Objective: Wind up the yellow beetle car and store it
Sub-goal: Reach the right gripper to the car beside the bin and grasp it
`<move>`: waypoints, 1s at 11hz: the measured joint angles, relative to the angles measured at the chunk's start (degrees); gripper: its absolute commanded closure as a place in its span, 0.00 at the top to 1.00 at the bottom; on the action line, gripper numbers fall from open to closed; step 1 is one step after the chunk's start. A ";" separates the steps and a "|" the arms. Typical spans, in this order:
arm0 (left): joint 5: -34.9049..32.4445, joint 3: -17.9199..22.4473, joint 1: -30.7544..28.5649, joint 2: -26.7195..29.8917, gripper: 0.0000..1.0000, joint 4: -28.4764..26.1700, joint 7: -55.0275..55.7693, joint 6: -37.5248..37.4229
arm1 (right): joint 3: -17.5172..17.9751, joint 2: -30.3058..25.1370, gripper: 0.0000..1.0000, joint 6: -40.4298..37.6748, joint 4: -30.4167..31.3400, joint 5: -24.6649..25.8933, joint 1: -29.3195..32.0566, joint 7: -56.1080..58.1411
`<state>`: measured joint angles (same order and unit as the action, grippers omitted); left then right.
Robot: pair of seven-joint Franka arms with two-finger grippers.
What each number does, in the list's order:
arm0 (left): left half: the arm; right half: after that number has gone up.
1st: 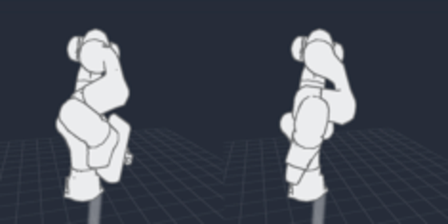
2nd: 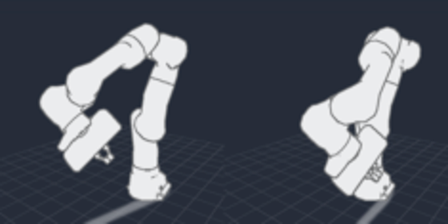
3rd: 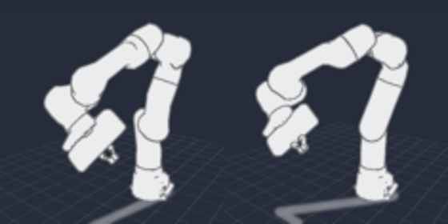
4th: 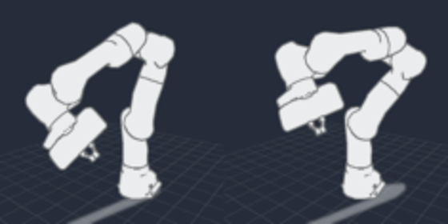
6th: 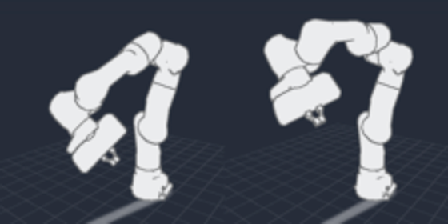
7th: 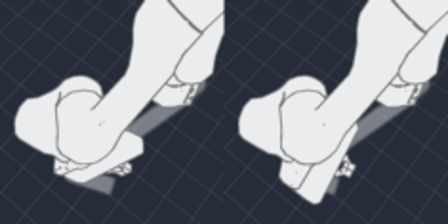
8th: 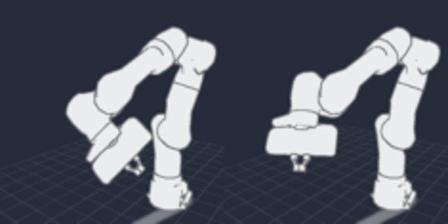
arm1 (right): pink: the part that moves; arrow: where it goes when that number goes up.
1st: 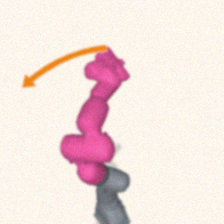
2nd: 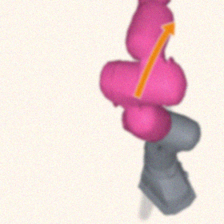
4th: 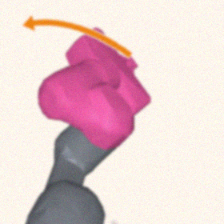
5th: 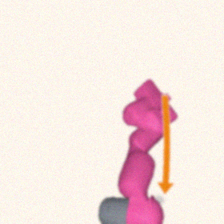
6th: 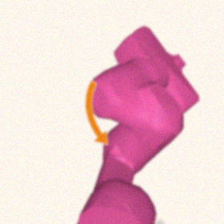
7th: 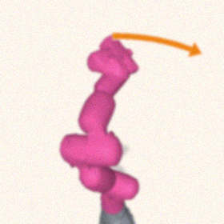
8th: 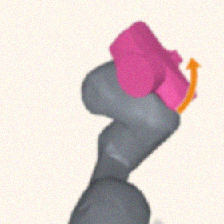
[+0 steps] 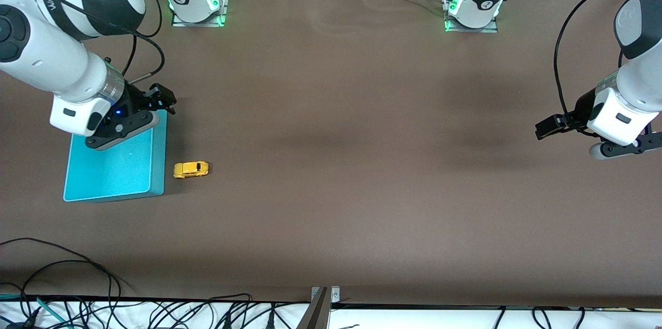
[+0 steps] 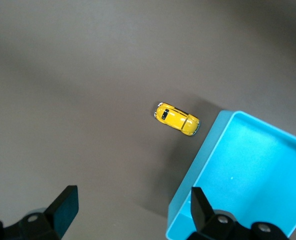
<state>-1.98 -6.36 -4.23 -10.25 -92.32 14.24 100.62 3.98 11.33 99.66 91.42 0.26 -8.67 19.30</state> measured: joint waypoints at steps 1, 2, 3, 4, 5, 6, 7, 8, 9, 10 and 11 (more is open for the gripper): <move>0.00 -0.16 0.02 0.00 1.00 0.00 -1.42 -0.01 | -0.01 0.25 1.00 -0.05 0.02 0.03 -0.01 7.11; 0.00 -0.50 0.02 0.00 1.00 0.00 -2.38 -0.03 | -0.08 1.19 1.00 -0.07 0.09 0.77 0.04 16.10; 0.00 -0.82 0.03 0.00 1.00 0.01 -2.59 -0.04 | -0.26 2.89 1.00 0.74 0.12 1.32 0.14 24.21; 0.00 -0.97 0.03 0.00 1.00 0.05 -2.73 -0.04 | -0.51 5.04 1.00 2.09 0.12 1.50 0.35 30.64; 0.00 -0.98 0.02 0.01 1.00 0.11 -2.87 -0.04 | -0.80 7.34 1.00 3.53 0.12 1.51 0.44 35.29; 0.00 -0.98 -0.04 0.01 1.00 0.19 -2.91 -0.05 | -0.91 9.56 1.00 4.68 0.11 1.51 0.44 37.52; 0.00 -0.97 -0.10 0.01 1.00 0.56 -2.97 -0.05 | -0.93 11.95 1.00 5.65 0.12 1.51 0.46 38.50; 0.00 -0.99 -0.08 0.03 1.00 1.10 -3.11 -0.05 | -0.94 14.37 1.00 7.17 0.12 1.51 0.54 40.97; 0.00 -1.14 -0.04 0.04 1.00 1.61 -3.19 -0.05 | -0.95 16.69 1.00 9.83 0.19 1.49 0.66 44.29; 0.00 -1.43 0.01 0.05 1.00 2.00 -3.24 -0.05 | -0.95 18.85 1.00 12.65 0.22 1.49 0.78 47.47; 0.00 -1.72 0.05 0.05 1.00 2.19 -3.25 -0.05 | -0.95 20.60 1.00 14.75 0.20 1.49 0.86 50.98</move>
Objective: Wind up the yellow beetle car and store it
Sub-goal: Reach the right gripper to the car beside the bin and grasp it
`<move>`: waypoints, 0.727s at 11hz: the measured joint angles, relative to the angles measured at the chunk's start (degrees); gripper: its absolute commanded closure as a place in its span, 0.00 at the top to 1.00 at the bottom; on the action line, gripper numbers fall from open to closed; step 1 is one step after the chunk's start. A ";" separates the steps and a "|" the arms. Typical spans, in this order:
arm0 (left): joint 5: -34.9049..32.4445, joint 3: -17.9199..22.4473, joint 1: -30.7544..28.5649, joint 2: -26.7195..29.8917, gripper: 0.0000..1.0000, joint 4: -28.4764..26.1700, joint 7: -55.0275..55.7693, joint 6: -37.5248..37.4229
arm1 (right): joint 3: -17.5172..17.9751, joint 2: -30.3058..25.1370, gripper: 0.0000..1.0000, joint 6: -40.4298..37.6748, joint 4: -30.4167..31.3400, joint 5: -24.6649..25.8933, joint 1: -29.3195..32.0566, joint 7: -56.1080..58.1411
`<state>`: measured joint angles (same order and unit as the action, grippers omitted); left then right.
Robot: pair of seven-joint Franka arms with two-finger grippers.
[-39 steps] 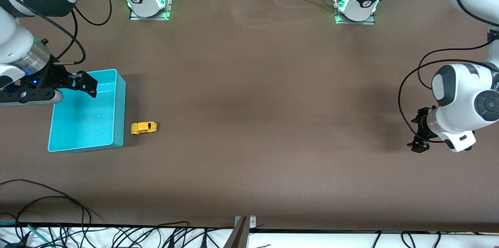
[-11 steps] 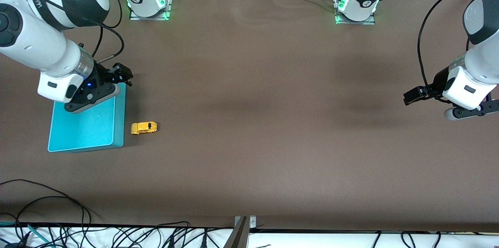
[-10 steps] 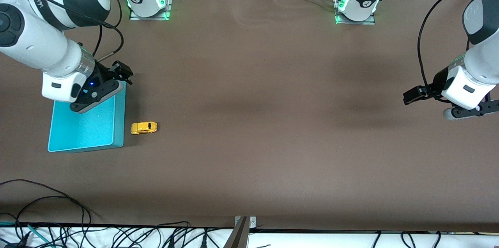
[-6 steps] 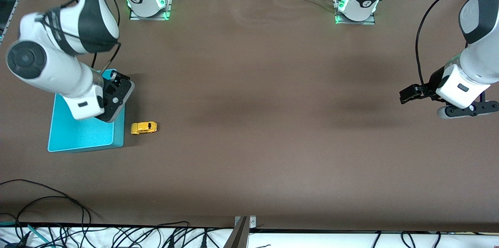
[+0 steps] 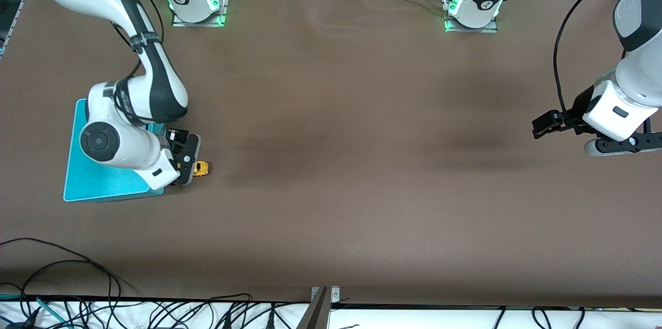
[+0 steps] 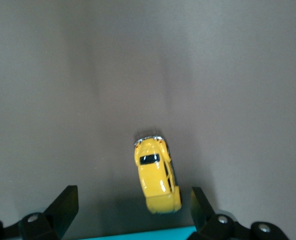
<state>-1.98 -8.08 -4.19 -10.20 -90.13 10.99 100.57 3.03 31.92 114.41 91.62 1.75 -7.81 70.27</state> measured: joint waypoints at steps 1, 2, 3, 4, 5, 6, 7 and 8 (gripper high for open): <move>0.00 -0.20 0.00 -0.01 1.00 0.04 0.00 -0.01 | 0.00 1.34 1.00 1.55 -0.01 -0.04 0.08 3.49; 0.00 -0.28 0.00 -0.01 1.00 0.04 -0.02 -0.02 | 0.01 2.46 1.00 2.95 -0.01 -0.36 0.22 6.69; 0.00 -0.29 0.00 -0.02 1.00 0.05 -0.05 -0.03 | 0.00 3.54 1.00 4.41 -0.01 -1.11 0.43 9.24; 0.00 -0.32 0.00 -0.02 1.00 0.06 -0.07 -0.04 | 0.00 4.56 1.00 5.12 0.00 -1.57 0.75 10.83; 0.00 -0.34 0.00 -0.03 1.00 0.06 -0.07 -0.04 | 0.00 5.36 1.00 5.64 0.22 -1.66 1.14 12.25; 0.00 -0.35 0.00 -0.04 1.00 0.06 -0.08 -0.04 | 0.00 5.89 1.00 6.71 0.90 -1.80 1.55 14.29; 0.00 -0.36 0.01 -0.05 1.00 0.06 -0.09 -0.04 | -0.02 6.24 1.00 8.77 1.93 -1.89 1.98 16.11; 0.00 -0.37 0.01 -0.05 1.00 0.06 -0.09 -0.05 | -0.03 6.47 1.00 10.75 2.96 -1.90 2.47 17.22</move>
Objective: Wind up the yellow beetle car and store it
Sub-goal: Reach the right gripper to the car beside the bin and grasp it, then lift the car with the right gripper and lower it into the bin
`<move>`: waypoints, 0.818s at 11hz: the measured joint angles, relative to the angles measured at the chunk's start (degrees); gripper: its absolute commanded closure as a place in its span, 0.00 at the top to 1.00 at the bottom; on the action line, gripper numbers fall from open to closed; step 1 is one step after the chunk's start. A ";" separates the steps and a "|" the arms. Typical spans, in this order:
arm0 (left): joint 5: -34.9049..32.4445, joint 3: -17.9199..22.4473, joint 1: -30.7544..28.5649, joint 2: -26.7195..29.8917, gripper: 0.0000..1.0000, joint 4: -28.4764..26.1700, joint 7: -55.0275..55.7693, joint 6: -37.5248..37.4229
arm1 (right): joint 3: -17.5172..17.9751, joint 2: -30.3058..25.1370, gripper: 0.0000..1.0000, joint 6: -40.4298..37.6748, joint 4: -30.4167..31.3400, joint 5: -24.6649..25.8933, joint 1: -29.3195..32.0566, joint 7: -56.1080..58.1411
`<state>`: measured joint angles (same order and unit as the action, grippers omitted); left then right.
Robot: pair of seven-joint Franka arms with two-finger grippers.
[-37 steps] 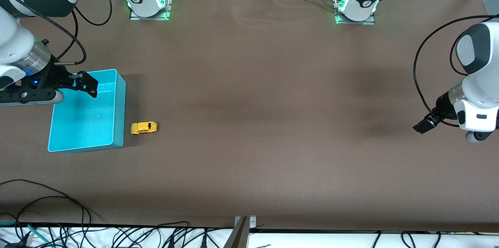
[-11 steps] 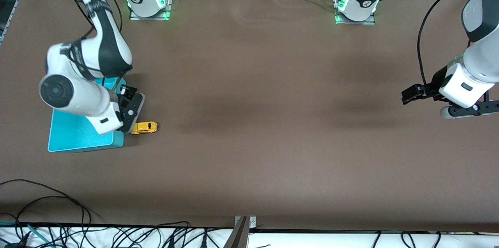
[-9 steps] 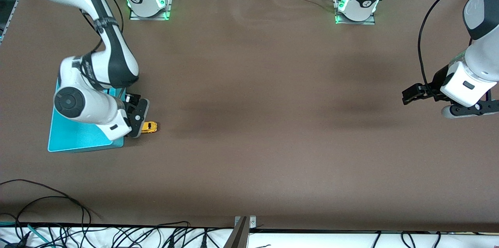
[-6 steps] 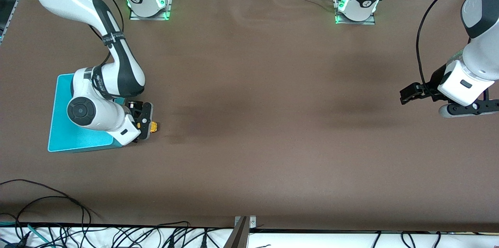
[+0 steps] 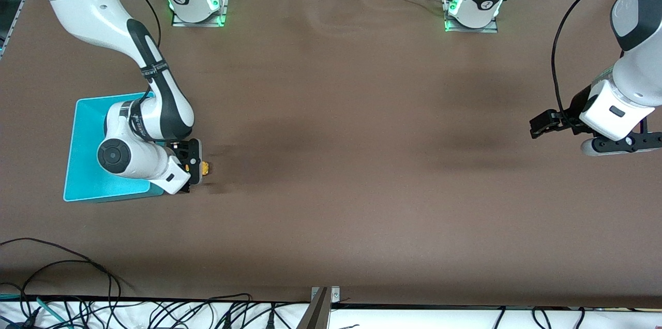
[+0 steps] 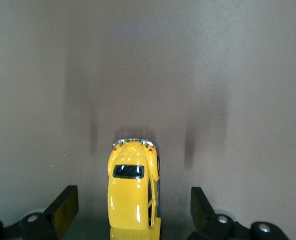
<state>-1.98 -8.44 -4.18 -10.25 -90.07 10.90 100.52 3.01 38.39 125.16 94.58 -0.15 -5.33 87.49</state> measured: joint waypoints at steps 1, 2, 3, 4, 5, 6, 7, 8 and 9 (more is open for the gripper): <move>0.00 0.00 0.00 0.00 1.00 0.00 0.00 0.00 | -0.02 0.24 1.00 1.30 0.74 -0.01 0.42 0.72; 0.00 -0.02 0.00 0.00 1.00 0.00 -0.01 0.00 | -0.13 0.46 1.00 2.37 1.23 -0.01 0.68 1.12; 0.00 -0.02 0.01 0.00 1.00 0.00 -0.02 0.00 | -0.34 0.72 0.92 3.58 1.57 -0.01 0.85 1.86; 0.00 -0.02 0.01 0.00 1.00 0.00 -0.02 0.00 | -0.51 1.10 0.79 5.30 2.06 -0.04 0.95 2.84; 0.00 -0.02 0.01 -0.01 1.00 0.00 -0.02 0.00 | -0.59 1.46 0.67 6.96 2.66 -0.05 1.00 3.33; 0.00 -0.02 0.01 -0.01 1.00 0.00 -0.02 -0.01 | -0.60 1.69 0.53 7.79 2.91 -0.05 1.02 3.55; 0.00 -0.02 0.01 -0.02 1.00 0.00 -0.02 -0.01 | -0.60 1.69 0.31 8.01 2.91 -0.05 1.01 3.71; 0.00 -0.03 0.01 -0.02 1.00 0.00 -0.02 -0.01 | -0.60 1.64 0.13 8.04 2.91 -0.05 1.01 3.76; 0.00 -0.03 0.02 -0.02 1.00 0.00 -0.02 -0.01 | -0.60 1.58 0.00 8.06 2.87 -0.05 1.01 3.77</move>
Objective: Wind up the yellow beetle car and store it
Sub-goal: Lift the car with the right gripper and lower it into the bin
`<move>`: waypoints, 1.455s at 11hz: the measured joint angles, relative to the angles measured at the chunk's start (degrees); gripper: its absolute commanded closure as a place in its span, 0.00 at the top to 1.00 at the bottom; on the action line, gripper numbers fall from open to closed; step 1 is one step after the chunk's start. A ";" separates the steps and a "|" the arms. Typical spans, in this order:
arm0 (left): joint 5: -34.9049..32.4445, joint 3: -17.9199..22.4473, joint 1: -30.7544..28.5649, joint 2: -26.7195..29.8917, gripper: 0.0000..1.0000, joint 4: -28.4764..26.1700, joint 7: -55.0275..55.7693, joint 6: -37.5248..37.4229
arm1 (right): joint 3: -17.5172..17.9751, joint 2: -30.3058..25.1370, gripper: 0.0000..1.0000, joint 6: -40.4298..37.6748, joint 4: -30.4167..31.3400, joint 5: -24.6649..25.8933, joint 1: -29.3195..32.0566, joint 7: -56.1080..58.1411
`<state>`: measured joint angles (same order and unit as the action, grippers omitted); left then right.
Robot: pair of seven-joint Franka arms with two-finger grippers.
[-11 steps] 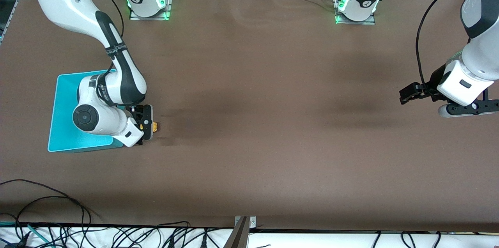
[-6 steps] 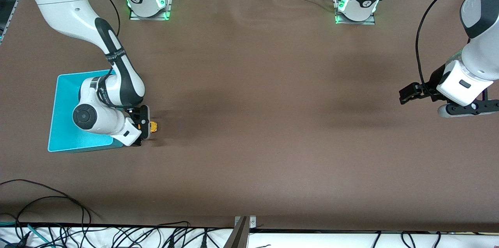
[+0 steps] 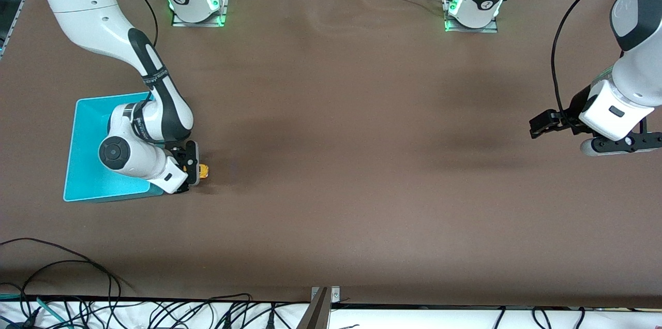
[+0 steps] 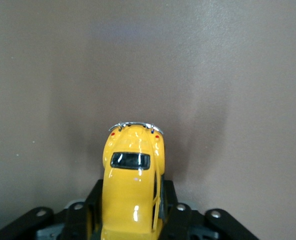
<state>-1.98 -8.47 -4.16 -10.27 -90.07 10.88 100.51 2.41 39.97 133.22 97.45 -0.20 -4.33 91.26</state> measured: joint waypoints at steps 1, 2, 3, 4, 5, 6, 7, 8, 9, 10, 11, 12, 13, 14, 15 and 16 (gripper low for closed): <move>0.00 0.00 0.00 0.00 1.00 0.00 0.00 0.00 | 0.00 -0.45 0.00 -0.40 -0.11 -0.21 0.00 0.00; 0.00 0.00 0.00 0.00 1.00 0.00 0.00 0.00 | 0.00 -1.18 0.00 -1.13 -0.26 -1.94 -0.01 0.00; 0.00 0.00 0.00 -0.01 1.00 0.00 0.00 0.00 | 0.01 -2.52 0.00 -2.24 -0.49 -3.26 -0.04 0.00; 0.00 0.00 0.00 -0.01 1.00 0.00 0.00 -0.01 | 0.04 -4.35 0.00 -4.30 -0.70 -3.77 -0.10 0.00; 0.00 0.00 0.00 -0.02 1.00 0.00 0.00 -0.02 | 0.08 -6.45 0.00 -6.85 -0.81 -4.02 -0.16 -0.06; 0.00 -0.01 0.00 -0.03 1.00 0.00 0.00 -0.02 | 0.11 -8.58 0.00 -9.25 -0.82 -4.04 -0.20 -0.08; 0.00 -0.01 0.00 -0.04 1.00 0.00 0.00 -0.02 | 0.12 -10.60 0.00 -11.56 -0.81 -4.04 -0.20 -0.13; 0.00 -0.01 0.01 -0.05 1.00 0.01 0.00 -0.03 | 0.12 -12.47 0.00 -13.83 -0.80 -4.04 -0.19 -0.13; 0.00 -0.02 0.01 -0.06 1.00 0.01 0.00 -0.03 | 0.08 -14.33 0.00 -16.03 -0.77 -4.04 -0.16 -0.14; 0.00 -0.03 0.01 -0.07 1.00 0.02 0.00 -0.03 | -0.24 -15.96 0.00 -18.06 -0.72 -4.03 -0.14 -0.17; 0.00 -0.04 0.01 -0.08 1.00 0.02 0.00 -0.04 | -0.92 -17.60 0.00 -19.88 -0.54 -3.59 -0.03 -0.17; 0.00 -0.05 0.03 -0.08 1.00 0.04 0.00 -0.04 | -1.51 -19.46 0.00 -21.00 0.33 -2.67 0.59 -0.16; 0.00 -0.07 0.07 -0.08 1.00 0.05 0.00 -0.04 | -1.83 -21.73 0.00 -21.62 2.21 -1.38 1.81 -0.01; 0.00 -0.10 0.10 -0.09 1.00 0.04 0.00 -0.05 | -1.97 -24.01 0.00 -22.00 4.90 -0.54 3.12 1.08; 0.00 -0.11 0.11 -0.09 1.00 0.05 0.00 -0.05 | -2.05 -26.05 0.00 -22.11 8.14 -0.12 4.47 2.28; 0.00 -0.12 0.12 -0.09 1.00 0.05 0.00 -0.05 | -2.12 -27.38 0.00 -21.85 11.04 0.14 5.74 3.28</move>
<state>-1.98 -8.59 -4.04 -10.37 -90.03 10.88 100.46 0.28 12.59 111.37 108.48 -0.06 1.41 94.55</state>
